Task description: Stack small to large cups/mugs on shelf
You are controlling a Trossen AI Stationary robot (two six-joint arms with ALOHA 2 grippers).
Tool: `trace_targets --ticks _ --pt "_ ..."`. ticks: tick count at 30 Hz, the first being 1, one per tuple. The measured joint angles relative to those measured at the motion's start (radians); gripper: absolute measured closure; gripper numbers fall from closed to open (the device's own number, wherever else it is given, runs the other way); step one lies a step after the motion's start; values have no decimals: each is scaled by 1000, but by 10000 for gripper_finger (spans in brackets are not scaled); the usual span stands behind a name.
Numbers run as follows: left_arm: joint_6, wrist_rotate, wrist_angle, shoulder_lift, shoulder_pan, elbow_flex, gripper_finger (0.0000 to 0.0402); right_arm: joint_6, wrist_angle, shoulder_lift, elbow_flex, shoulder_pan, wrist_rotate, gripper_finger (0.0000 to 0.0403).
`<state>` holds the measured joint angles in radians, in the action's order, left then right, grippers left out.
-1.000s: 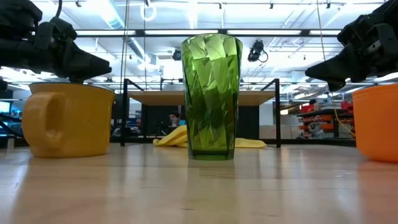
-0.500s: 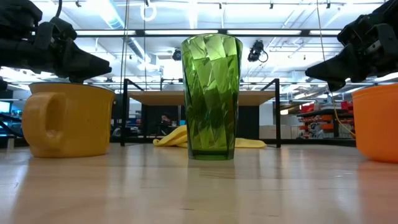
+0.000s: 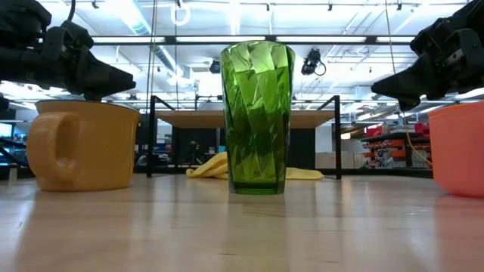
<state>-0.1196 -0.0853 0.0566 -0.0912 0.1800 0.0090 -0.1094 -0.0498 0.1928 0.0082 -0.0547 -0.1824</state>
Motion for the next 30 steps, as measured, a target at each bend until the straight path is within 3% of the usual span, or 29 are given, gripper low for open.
trace_targets --ticks 25,30 --pt "0 0 0 0 0 0 266 0 0 0 0 0 0 355" --pt "0 0 0 0 0 0 261 168 0 0 0 0 0 355"
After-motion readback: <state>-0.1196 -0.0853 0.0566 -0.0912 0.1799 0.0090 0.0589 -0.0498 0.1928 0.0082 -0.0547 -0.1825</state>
